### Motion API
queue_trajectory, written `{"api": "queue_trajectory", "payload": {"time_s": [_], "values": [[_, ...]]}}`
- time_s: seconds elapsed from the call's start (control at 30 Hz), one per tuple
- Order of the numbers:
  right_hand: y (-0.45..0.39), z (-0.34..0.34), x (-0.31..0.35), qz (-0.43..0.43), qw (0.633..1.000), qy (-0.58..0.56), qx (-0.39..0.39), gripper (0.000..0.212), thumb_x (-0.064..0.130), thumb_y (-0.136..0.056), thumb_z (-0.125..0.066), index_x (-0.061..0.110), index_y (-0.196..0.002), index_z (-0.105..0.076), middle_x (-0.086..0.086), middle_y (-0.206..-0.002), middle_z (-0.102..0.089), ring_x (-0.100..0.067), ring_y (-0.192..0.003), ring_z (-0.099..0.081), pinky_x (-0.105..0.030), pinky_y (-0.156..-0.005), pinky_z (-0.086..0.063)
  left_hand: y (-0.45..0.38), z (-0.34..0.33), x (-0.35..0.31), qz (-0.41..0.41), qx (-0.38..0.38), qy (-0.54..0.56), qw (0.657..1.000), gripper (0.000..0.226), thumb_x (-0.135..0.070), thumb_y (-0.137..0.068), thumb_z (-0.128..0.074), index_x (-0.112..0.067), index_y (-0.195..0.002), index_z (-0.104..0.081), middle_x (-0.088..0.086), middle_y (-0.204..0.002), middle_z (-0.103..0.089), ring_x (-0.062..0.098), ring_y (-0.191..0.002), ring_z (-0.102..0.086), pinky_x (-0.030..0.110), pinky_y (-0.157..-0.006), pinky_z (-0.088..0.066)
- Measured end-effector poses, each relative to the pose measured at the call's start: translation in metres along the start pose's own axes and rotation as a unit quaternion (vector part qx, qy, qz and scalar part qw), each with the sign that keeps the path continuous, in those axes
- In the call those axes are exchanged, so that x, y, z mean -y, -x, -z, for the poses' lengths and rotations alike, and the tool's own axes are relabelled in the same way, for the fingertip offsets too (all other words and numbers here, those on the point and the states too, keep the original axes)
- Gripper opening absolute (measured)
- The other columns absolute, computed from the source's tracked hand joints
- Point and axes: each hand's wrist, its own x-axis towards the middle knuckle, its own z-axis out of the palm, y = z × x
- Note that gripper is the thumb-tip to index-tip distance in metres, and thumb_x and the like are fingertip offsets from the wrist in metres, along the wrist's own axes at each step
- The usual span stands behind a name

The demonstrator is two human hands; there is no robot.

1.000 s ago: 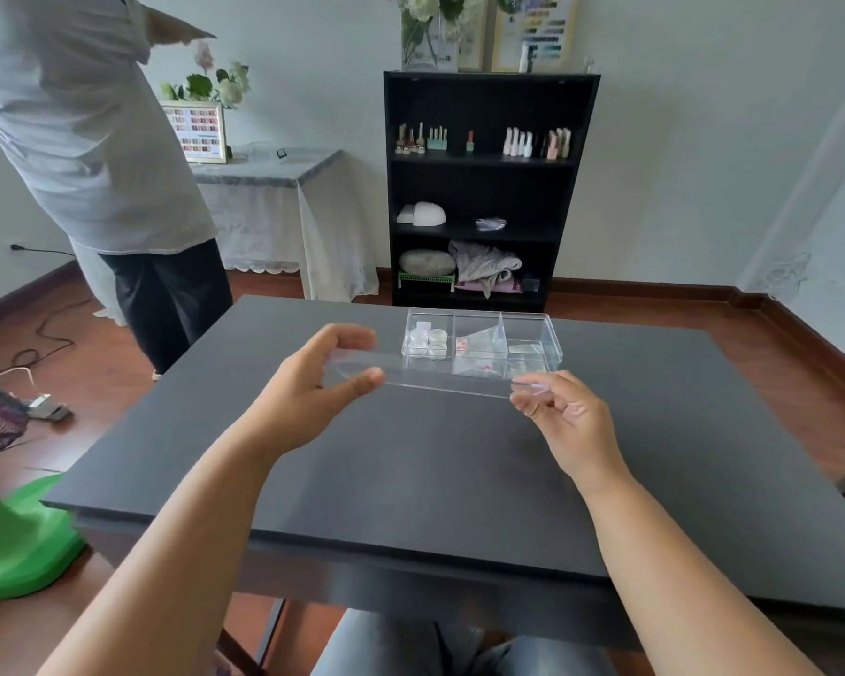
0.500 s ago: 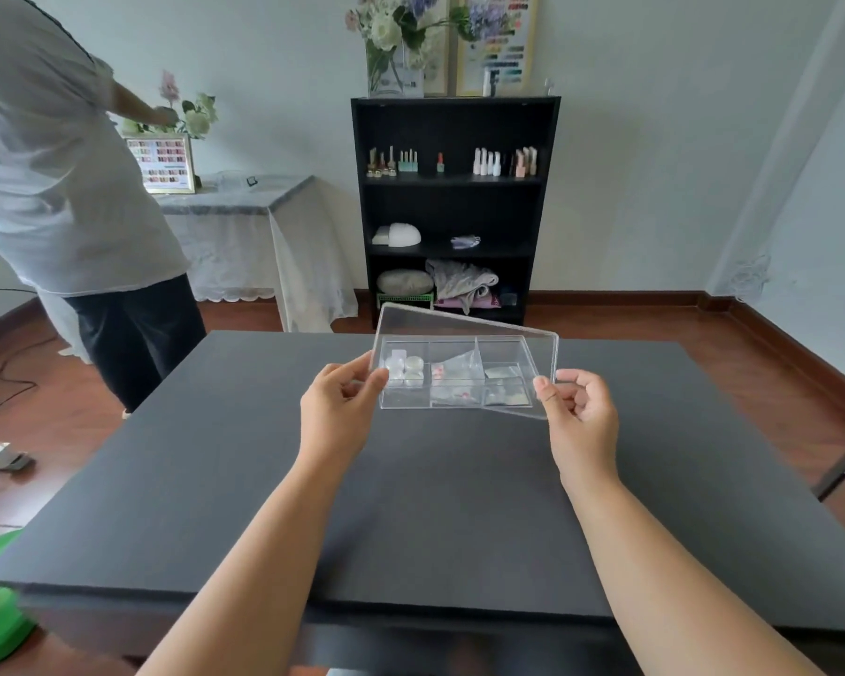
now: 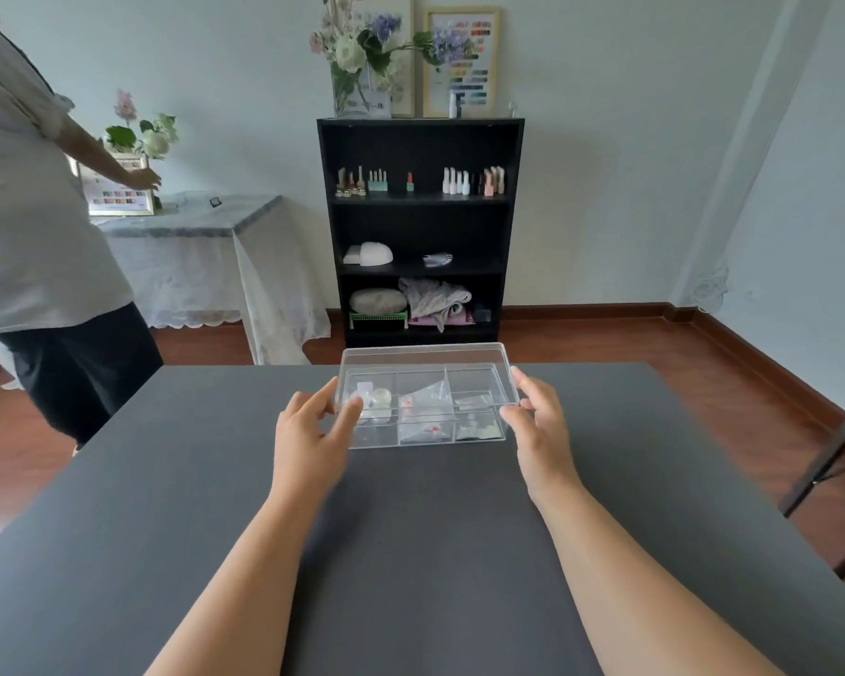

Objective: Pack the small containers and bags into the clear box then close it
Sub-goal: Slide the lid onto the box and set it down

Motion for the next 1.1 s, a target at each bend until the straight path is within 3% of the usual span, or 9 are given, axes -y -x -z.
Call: {"api": "queue_trajectory", "payload": {"time_s": [0.13,0.27,0.43,0.87,1.1], "values": [[-0.006,-0.004,-0.001,-0.005,0.999,0.032,0.042,0.068,0.033,-0.075,-0.053,0.027,-0.141,-0.041,0.014,-0.14,-0.041,-0.005,-0.133,-0.033,-0.033,-0.109,-0.029,0.002,-0.004,0.009,-0.004,0.053,0.003,0.999,0.06,-0.057,-0.081,-0.062,-0.042,-0.136,-0.045,-0.019,-0.101,-0.044,0.013,-0.109,-0.044,0.032,-0.097,-0.037],[-0.008,-0.007,-0.004,-0.018,0.994,0.084,0.069,0.075,0.041,-0.077,-0.054,0.025,-0.147,-0.031,0.01,-0.146,-0.034,-0.01,-0.14,-0.023,-0.04,-0.114,-0.023,0.0,-0.005,0.015,0.031,0.045,0.0,0.998,0.071,-0.058,-0.078,-0.061,-0.033,-0.141,-0.042,-0.016,-0.104,-0.042,0.016,-0.115,-0.043,0.037,-0.103,-0.038],[-0.008,-0.008,-0.01,-0.015,0.992,0.103,0.07,0.061,0.03,-0.093,-0.056,0.026,-0.148,-0.03,0.018,-0.133,-0.029,-0.01,-0.14,-0.022,-0.037,-0.114,-0.021,0.0,-0.006,0.018,0.045,0.037,0.03,0.998,0.074,-0.062,-0.072,-0.06,-0.032,-0.138,-0.047,-0.013,-0.113,-0.047,0.007,-0.111,-0.049,0.025,-0.092,-0.038],[-0.008,-0.006,-0.013,-0.018,0.991,0.116,0.062,0.059,0.036,-0.095,-0.054,0.024,-0.148,-0.03,0.007,-0.15,-0.034,-0.01,-0.141,-0.024,-0.04,-0.115,-0.023,0.0,-0.009,0.013,0.058,0.058,0.009,0.997,0.07,-0.065,-0.075,-0.054,-0.033,-0.138,-0.047,-0.019,-0.114,-0.048,-0.002,-0.097,-0.051,0.021,-0.081,-0.038],[-0.006,0.001,-0.013,-0.007,0.985,0.158,0.072,0.063,0.04,-0.094,-0.054,0.02,-0.148,-0.03,0.004,-0.15,-0.036,-0.012,-0.14,-0.027,-0.039,-0.115,-0.025,-0.001,-0.007,0.012,0.057,0.048,0.007,0.997,0.071,-0.062,-0.075,-0.058,-0.032,-0.137,-0.048,-0.017,-0.115,-0.05,-0.001,-0.093,-0.053,0.01,-0.07,-0.036]]}}
